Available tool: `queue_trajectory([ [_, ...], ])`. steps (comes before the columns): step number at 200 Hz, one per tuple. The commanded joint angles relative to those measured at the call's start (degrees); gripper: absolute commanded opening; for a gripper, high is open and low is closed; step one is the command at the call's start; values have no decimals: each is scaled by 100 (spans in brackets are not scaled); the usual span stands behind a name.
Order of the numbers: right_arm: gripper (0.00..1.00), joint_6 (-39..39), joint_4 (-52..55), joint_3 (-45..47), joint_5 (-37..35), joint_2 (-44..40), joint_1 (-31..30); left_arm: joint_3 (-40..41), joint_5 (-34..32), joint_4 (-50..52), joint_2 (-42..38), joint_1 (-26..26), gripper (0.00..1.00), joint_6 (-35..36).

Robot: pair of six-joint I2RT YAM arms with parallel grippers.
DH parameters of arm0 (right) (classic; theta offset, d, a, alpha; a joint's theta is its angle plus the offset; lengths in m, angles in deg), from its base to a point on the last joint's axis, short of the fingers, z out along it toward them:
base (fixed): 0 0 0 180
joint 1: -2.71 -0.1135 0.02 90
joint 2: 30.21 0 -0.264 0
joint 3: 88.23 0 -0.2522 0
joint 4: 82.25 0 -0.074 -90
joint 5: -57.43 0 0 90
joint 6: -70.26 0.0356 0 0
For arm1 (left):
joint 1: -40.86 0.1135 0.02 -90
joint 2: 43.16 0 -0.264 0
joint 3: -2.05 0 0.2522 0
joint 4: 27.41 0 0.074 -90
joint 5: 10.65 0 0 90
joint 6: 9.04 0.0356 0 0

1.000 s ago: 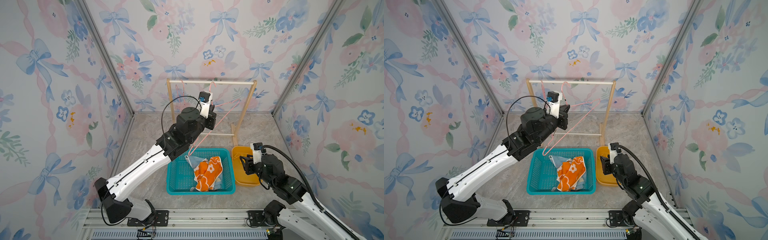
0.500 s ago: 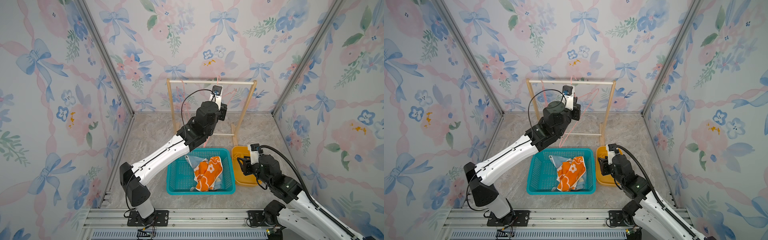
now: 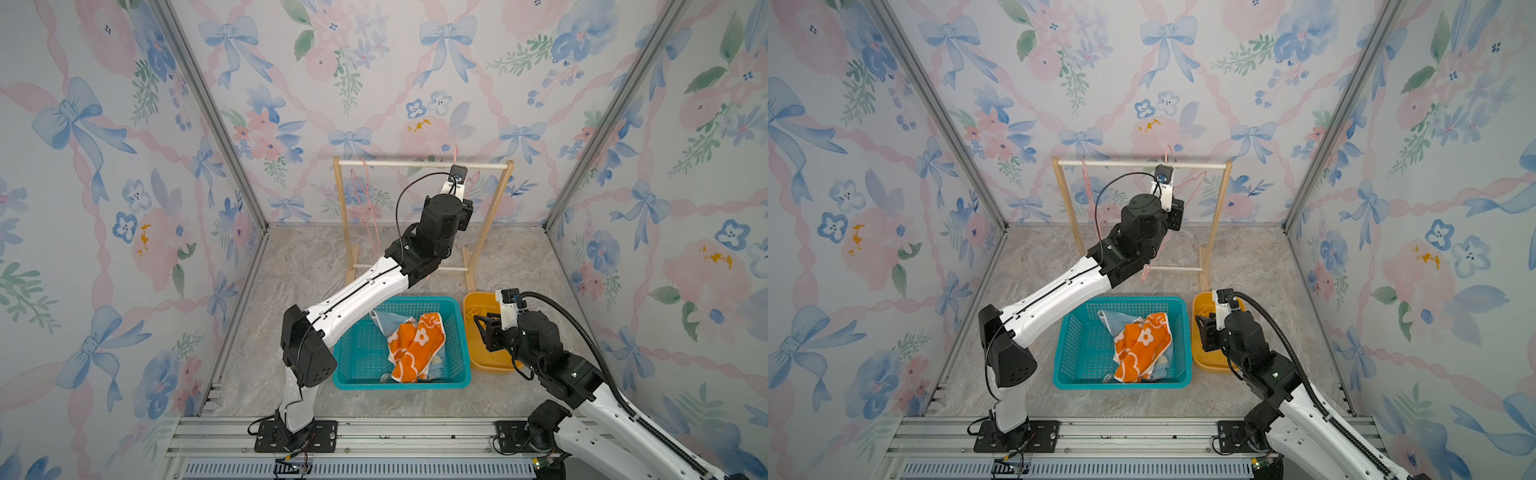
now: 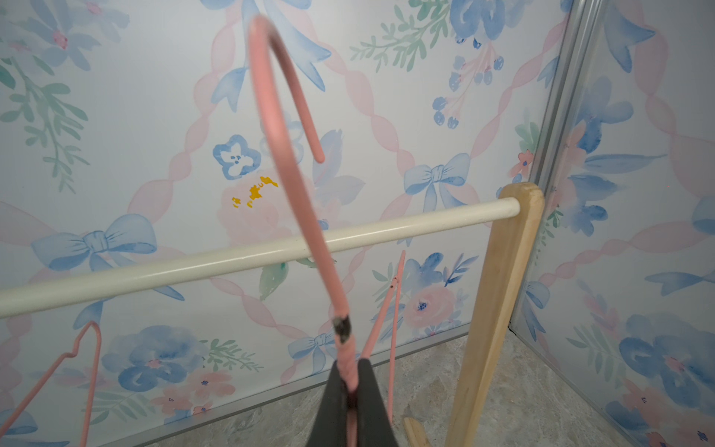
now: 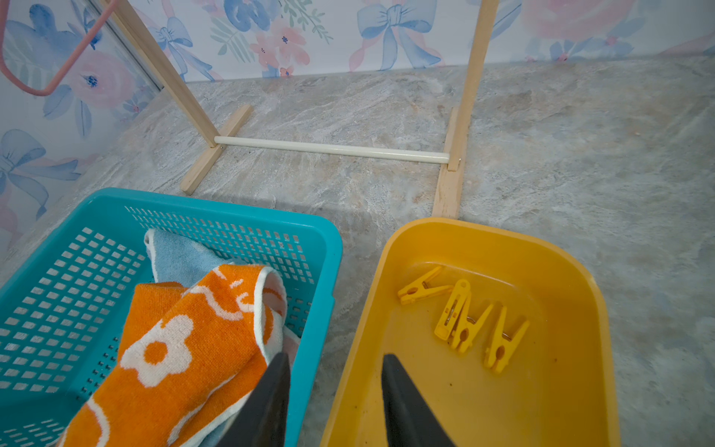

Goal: Remove the clothespins securing towels to the hanger
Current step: Place the hanger on the clothesline.

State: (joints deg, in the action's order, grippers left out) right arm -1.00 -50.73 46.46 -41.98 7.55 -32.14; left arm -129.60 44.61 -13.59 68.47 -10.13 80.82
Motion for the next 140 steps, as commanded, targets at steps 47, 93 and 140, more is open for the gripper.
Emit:
queue_trajectory([
  [47, 40, 31, -96, 144, 25, -196, 101, -420, 66, -122, 498, 188, 0, 20],
  [93, 40, 35, -106, 206, 31, -308, 136, -367, 274, -116, 611, 310, 0, -26],
  [140, 39, 46, -82, 202, 44, -339, 144, 42, 441, -125, 511, 385, 0, -164],
])
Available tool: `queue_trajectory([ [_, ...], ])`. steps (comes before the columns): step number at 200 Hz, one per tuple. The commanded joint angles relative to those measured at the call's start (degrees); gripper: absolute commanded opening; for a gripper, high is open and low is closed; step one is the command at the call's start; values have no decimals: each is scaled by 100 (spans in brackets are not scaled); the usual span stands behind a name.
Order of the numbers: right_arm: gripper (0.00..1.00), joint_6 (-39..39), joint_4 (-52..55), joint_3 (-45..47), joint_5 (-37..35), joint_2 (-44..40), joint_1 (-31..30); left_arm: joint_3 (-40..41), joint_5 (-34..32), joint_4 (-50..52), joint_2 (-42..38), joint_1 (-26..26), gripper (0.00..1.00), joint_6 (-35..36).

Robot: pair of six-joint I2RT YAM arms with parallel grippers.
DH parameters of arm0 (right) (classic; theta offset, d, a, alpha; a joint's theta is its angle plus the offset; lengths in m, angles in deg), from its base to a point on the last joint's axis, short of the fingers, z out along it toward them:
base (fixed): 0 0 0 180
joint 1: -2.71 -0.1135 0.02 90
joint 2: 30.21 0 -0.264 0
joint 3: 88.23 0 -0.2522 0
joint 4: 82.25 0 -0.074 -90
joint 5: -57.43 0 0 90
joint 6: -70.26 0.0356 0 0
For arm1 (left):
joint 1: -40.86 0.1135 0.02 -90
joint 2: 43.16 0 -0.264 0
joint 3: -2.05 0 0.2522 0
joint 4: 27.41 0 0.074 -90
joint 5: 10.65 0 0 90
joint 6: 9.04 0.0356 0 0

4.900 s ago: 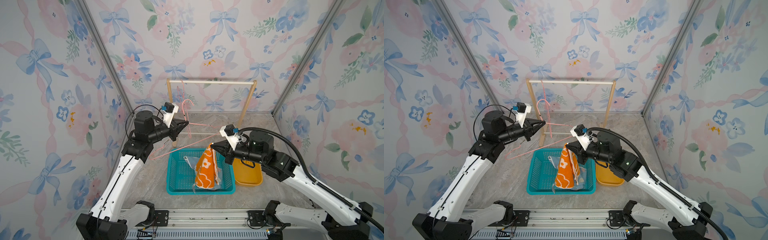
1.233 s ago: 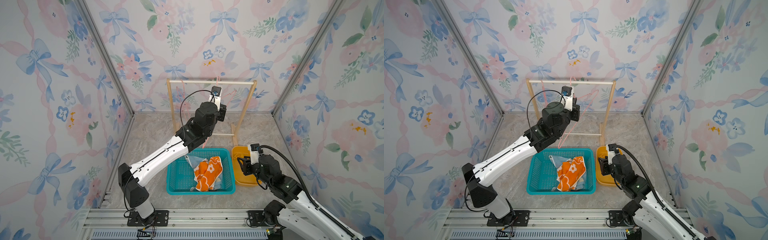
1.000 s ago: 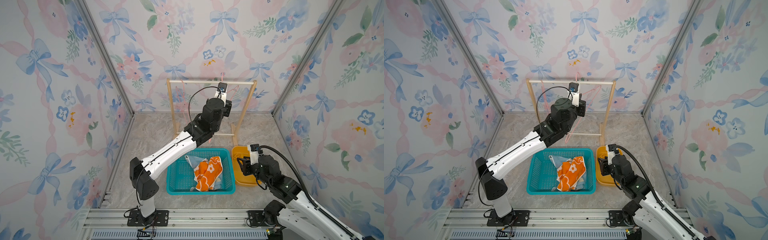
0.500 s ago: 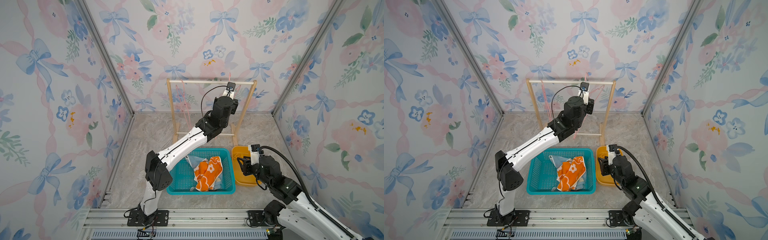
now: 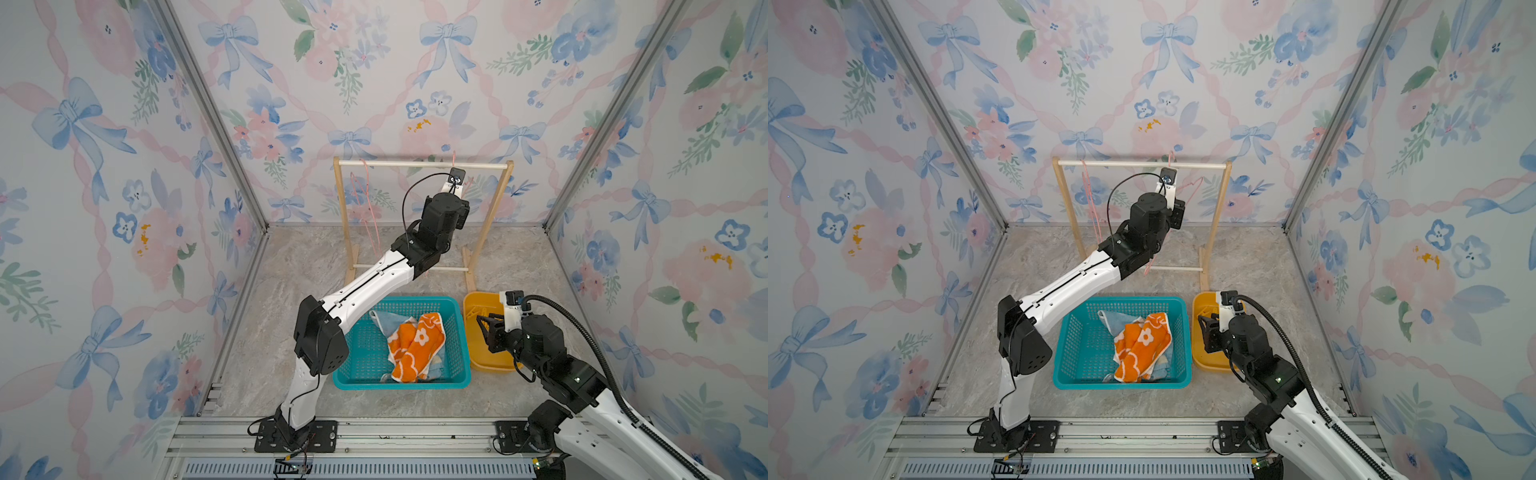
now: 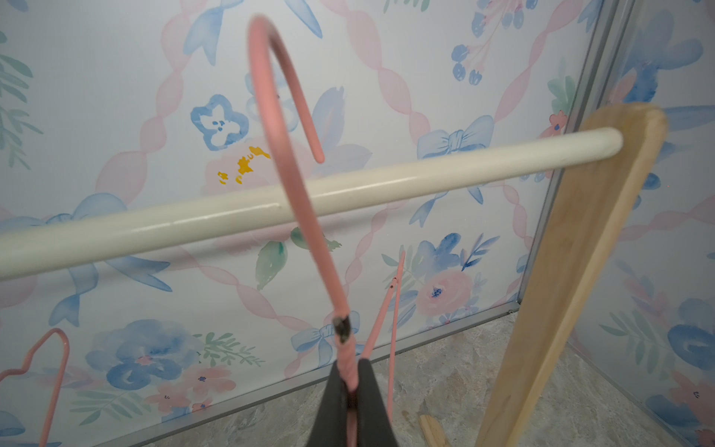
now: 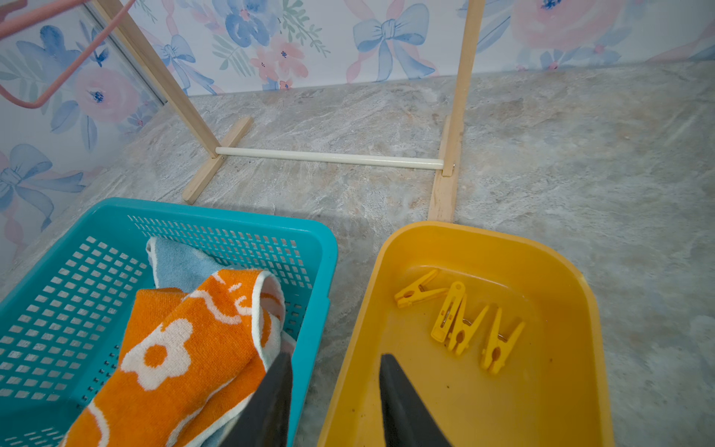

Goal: Remove the clothespins securing towels to the hanger
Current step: Place the hanger on the clothesline.

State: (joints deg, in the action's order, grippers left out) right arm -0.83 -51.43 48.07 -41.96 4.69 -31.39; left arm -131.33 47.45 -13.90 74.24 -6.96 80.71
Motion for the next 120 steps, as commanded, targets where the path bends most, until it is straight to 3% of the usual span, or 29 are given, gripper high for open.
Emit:
queue_trajectory([
  [1, 39, 31, -11, 45, 42, -53, 66, 226, 162, -92, -72, 69, 0, -161],
  [78, 38, 20, -1, 58, 30, -102, 79, 582, 335, -115, -195, 123, 0, -379],
  [120, 38, 24, -13, 84, 19, -114, 97, 823, 737, -149, -395, 189, 0, -489],
])
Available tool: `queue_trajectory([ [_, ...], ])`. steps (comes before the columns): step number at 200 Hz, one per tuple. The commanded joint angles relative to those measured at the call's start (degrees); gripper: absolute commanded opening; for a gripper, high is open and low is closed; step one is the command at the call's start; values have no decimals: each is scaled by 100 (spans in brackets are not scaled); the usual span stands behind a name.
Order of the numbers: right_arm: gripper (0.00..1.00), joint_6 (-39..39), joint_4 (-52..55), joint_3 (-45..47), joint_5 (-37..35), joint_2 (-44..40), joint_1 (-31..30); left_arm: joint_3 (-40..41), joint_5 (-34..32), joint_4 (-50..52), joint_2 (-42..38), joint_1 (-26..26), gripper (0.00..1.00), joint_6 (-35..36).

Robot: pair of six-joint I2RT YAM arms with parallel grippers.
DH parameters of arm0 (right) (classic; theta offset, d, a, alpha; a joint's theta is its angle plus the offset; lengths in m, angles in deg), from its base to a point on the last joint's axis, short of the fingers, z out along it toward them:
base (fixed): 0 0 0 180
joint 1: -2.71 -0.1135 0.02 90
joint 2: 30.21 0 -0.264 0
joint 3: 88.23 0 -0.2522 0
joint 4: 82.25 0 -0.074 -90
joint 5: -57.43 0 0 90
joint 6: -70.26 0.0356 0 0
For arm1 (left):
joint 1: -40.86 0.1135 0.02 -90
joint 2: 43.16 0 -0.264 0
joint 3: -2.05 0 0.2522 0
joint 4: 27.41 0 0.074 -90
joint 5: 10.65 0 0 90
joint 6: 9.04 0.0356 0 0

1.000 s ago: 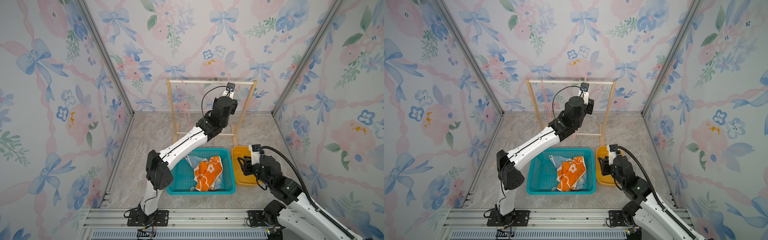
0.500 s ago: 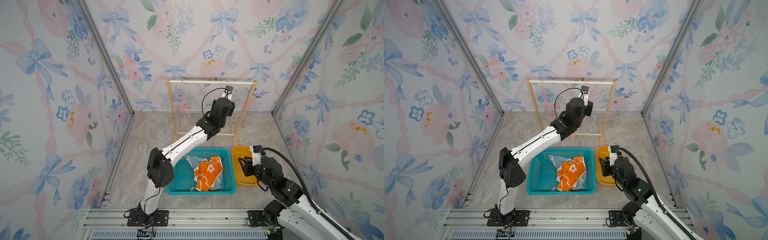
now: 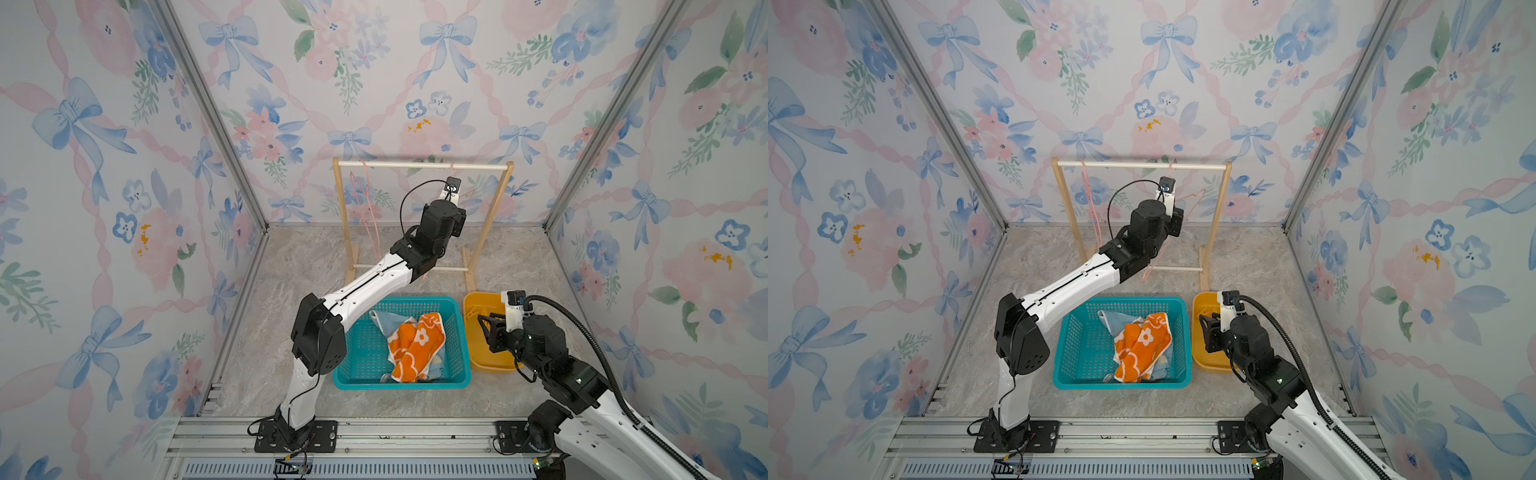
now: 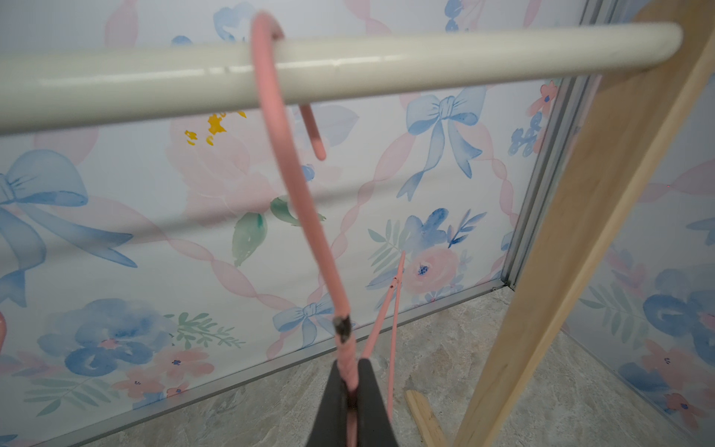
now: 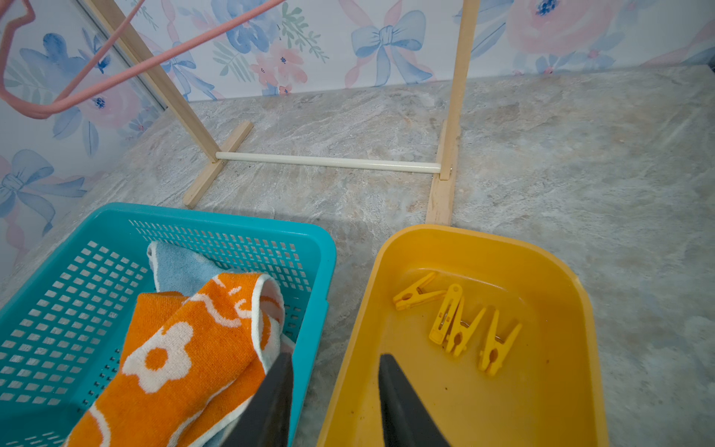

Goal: Remove the clothespins securing towels to the hanger
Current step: Place the hanger on the clothesline.

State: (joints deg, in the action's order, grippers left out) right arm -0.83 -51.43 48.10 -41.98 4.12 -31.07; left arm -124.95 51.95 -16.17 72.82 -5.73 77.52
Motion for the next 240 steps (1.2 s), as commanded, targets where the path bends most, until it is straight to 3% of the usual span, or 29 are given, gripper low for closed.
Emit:
queue_trajectory([
  [1, 38, 24, -16, 82, 24, -58, 64, 190, 296, 78, -257, 69, 0, -168],
  [55, 38, 5, -54, 82, 28, -32, 73, 398, 450, 64, -365, 159, 0, -233],
  [78, 38, -17, -45, 75, 30, -31, 78, 389, 538, 56, -424, 159, 22, -184],
  [87, 38, -20, -51, 64, 30, -23, 80, 400, 601, 58, -465, 160, 37, -170],
  [113, 38, -37, -88, 48, 55, 23, 97, 442, 663, 56, -612, 150, 56, -166],
  [183, 38, -92, -32, -118, 88, 127, 107, 685, 1070, 42, -1242, 154, 70, -128],
  [240, 38, -161, 188, -199, 27, 0, 126, 1492, 1378, -27, -2610, 235, 75, -74],
])
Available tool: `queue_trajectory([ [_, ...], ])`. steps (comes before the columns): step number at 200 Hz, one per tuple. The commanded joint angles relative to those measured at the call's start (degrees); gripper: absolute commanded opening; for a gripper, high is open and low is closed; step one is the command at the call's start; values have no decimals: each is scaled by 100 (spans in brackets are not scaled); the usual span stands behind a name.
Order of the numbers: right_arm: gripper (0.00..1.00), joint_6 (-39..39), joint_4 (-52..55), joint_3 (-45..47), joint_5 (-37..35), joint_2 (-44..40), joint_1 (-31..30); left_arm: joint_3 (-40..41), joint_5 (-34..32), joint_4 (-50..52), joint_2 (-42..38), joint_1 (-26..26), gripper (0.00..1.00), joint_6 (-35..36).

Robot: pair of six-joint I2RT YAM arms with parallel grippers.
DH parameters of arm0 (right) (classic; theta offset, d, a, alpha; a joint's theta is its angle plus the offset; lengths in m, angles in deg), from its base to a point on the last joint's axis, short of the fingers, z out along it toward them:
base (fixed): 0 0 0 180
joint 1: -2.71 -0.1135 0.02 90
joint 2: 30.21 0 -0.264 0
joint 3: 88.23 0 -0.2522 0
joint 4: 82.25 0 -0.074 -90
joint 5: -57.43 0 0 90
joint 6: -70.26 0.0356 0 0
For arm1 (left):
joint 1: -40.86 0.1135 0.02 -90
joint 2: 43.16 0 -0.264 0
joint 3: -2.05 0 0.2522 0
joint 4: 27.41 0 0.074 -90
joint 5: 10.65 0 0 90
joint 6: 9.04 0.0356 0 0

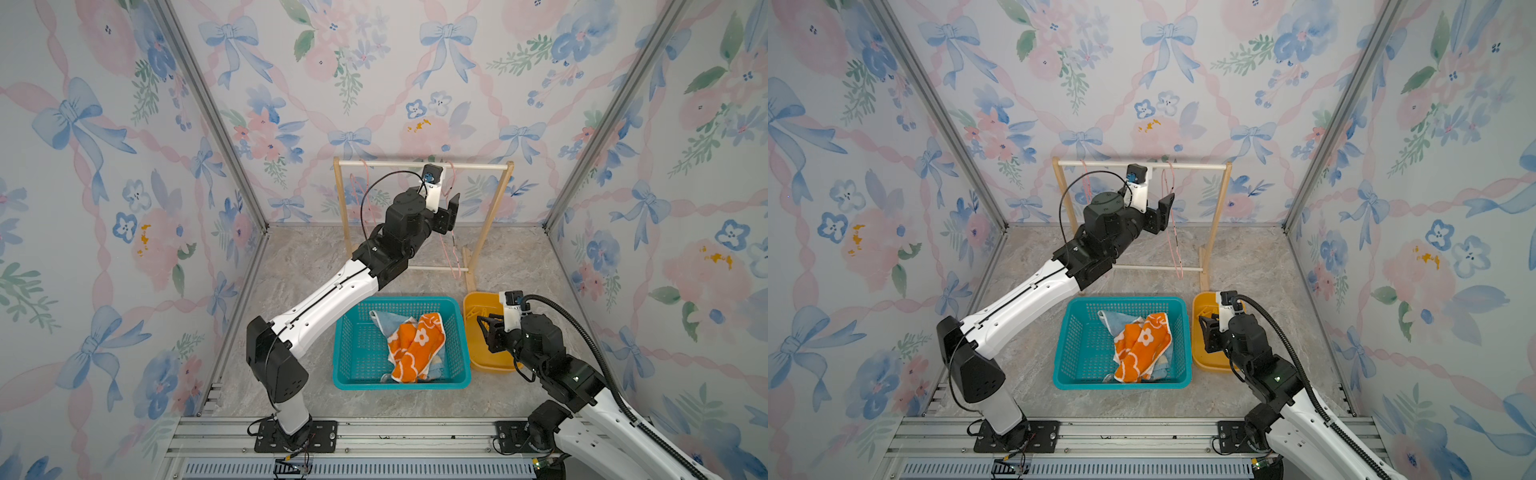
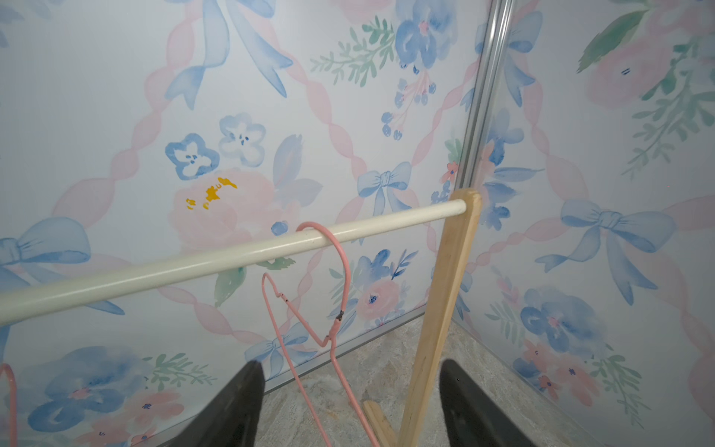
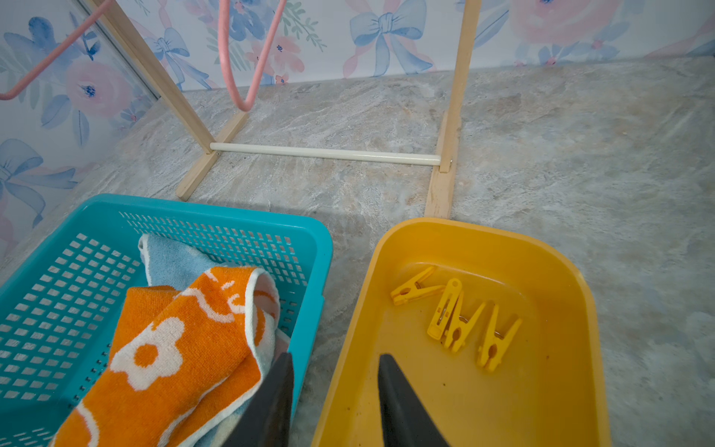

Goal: Remove the clothespins securing towels to the hanger
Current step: Place the hanger on the clothesline, then reset both arms

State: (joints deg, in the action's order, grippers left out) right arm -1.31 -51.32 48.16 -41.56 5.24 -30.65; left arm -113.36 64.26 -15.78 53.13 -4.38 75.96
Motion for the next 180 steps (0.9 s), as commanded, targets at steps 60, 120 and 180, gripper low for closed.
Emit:
queue_trajectory([
  [60, 39, -373, 494, -413, -111, -304, 344, 2451, -762, -719, -2967, 933, 76, 218],
  [120, 49, -557, 711, -654, -110, -384, 1065, 4740, -1614, -1188, -4914, 2358, 80, -684],
  [180, 71, -437, 299, -480, -1967, -3, 1343, 7086, -2569, -1992, -5259, 3114, 83, -1550],
])
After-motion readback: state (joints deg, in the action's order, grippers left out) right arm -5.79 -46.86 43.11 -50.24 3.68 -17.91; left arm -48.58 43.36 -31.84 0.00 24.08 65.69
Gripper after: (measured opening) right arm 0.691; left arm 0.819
